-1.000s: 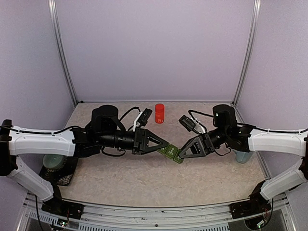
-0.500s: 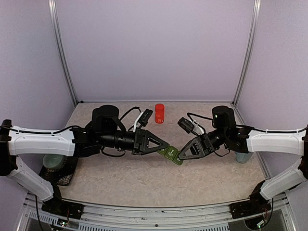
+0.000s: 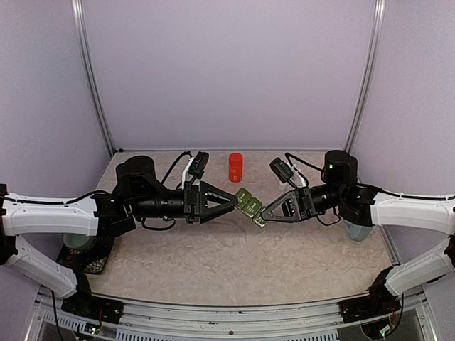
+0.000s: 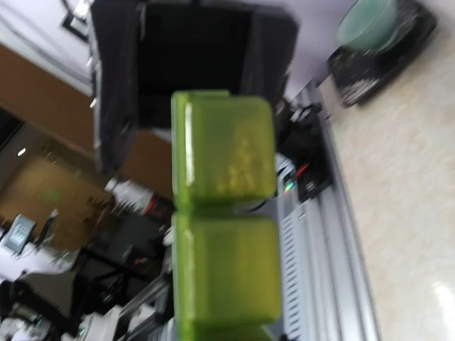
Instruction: Sort the pills into containers
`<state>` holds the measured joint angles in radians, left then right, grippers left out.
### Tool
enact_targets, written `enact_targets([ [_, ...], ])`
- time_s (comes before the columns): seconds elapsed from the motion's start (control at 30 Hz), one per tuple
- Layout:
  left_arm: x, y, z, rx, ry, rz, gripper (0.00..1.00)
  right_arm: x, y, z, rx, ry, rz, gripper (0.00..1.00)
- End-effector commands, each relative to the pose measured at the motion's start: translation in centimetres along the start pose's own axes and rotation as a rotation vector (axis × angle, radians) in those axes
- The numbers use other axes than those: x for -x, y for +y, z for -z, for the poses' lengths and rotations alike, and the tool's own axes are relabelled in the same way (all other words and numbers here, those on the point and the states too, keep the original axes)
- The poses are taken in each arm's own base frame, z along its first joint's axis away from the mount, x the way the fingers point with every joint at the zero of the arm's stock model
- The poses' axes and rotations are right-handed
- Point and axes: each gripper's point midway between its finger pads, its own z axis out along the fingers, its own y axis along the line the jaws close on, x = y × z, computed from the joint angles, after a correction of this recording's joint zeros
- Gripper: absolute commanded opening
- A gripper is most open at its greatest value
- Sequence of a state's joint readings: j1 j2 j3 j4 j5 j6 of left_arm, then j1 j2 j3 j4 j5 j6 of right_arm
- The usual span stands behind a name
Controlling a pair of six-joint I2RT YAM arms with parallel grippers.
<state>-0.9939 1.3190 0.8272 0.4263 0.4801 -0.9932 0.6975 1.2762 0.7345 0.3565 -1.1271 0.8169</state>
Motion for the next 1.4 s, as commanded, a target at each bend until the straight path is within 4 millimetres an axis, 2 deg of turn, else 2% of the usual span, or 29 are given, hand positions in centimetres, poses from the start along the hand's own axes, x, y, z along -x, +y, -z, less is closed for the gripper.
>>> enact_targets([
  [0.0,0.6,-1.2,0.6,-0.060,-0.043,0.011,0.52,2.7,-0.4,0.8,-0.101,-0.113,0.068,0.04],
  [0.13,0.8,-1.5,0.8,-0.077,-0.070,0.009,0.52,4.1,-1.5,1.5,-0.198,-0.192,0.083,0.04],
  [0.27,0.7,-2.2,0.2,-0.112,-0.063,0.018,0.52,4.9,-1.3,2.0,-0.221,-0.250,0.102,0.04],
  [0.43,1.0,-0.8,-0.6,-0.063,-0.084,0.050,0.51,5.2,-0.3,2.4,-0.187,-0.308,0.123,0.03],
  [0.57,1.7,0.3,-0.9,-0.041,-0.124,0.091,0.51,5.1,0.1,2.8,-0.181,-0.353,0.152,0.03],
  [0.7,2.7,-0.4,-1.3,-0.086,-0.160,0.093,0.49,4.9,0.1,2.7,-0.186,-0.367,0.177,0.03],
  [0.9,3.2,-1.7,-2.4,-0.146,-0.154,0.086,0.46,4.8,0.2,3.2,-0.191,-0.419,0.195,0.02],
  [1.37,3.5,-1.2,-4.0,-0.154,-0.149,0.090,0.40,4.2,0.3,3.0,-0.183,-0.445,0.194,0.02],
])
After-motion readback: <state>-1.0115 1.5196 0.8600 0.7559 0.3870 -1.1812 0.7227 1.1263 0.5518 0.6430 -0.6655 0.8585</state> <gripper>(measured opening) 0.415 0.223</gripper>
